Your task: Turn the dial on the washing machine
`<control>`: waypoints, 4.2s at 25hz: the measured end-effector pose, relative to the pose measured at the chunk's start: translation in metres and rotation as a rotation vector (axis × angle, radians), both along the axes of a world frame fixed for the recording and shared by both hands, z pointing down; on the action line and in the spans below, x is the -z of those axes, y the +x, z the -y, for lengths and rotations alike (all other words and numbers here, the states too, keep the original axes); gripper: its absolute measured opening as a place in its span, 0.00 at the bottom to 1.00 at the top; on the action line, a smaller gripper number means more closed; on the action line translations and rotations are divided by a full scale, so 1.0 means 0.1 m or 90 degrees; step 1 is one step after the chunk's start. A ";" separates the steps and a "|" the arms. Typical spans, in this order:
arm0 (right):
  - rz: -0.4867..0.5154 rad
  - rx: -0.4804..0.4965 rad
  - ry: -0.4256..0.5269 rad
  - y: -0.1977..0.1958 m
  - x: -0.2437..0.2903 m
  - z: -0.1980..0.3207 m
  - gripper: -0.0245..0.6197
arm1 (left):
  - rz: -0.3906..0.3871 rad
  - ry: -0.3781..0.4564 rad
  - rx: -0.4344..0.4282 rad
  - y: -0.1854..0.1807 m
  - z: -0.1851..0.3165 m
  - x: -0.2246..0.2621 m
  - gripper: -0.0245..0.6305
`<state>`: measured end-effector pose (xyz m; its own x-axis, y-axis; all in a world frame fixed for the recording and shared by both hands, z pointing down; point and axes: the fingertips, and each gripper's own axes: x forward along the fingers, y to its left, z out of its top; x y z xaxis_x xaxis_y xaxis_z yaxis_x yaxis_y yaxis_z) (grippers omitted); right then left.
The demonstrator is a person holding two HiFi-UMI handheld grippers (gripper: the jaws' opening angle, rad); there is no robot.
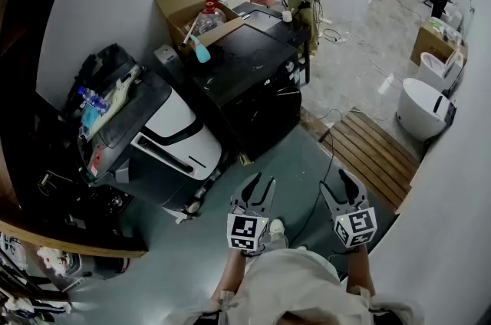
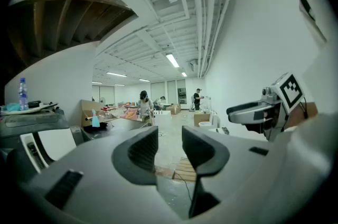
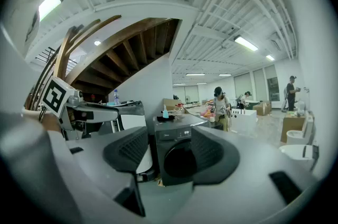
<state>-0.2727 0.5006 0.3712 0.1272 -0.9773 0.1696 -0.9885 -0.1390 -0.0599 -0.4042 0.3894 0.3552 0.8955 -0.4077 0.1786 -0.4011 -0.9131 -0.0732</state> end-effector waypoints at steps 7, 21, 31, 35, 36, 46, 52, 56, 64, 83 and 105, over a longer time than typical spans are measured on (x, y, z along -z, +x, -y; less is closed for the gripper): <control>0.016 -0.024 0.023 0.17 0.02 -0.11 0.48 | -0.002 0.004 -0.002 0.17 -0.18 0.00 0.26; 0.008 -0.025 0.001 0.47 -0.02 0.07 0.47 | -0.005 -0.007 -0.018 0.58 0.00 -0.09 0.26; 0.004 -0.032 -0.025 0.85 -0.12 0.55 0.47 | -0.007 -0.018 -0.031 1.00 0.47 -0.18 0.26; 0.006 -0.033 -0.033 0.99 -0.13 0.84 0.47 | -0.005 -0.021 -0.038 1.17 0.73 -0.19 0.26; 0.008 -0.034 -0.035 1.03 -0.14 0.90 0.47 | -0.005 -0.021 -0.039 1.22 0.80 -0.18 0.26; 0.013 -0.043 -0.051 1.34 -0.19 1.50 0.46 | -0.005 -0.031 -0.045 1.53 1.43 -0.20 0.26; 0.015 -0.047 -0.059 1.47 -0.23 1.79 0.46 | -0.002 -0.038 -0.050 1.66 1.71 -0.25 0.26; 0.018 -0.051 -0.062 1.51 -0.25 1.93 0.46 | -0.006 -0.038 -0.059 1.74 1.85 -0.26 0.26; 0.013 -0.057 -0.071 1.65 -0.24 2.11 0.46 | -0.011 -0.045 -0.064 1.88 2.05 -0.27 0.26; 0.013 -0.016 -0.081 2.50 -0.27 2.50 0.45 | -0.013 -0.057 -0.021 2.64 2.36 -0.31 0.26; 0.038 0.090 -0.083 3.91 -0.30 2.87 0.43 | 0.012 -0.049 0.100 3.83 2.58 -0.24 0.26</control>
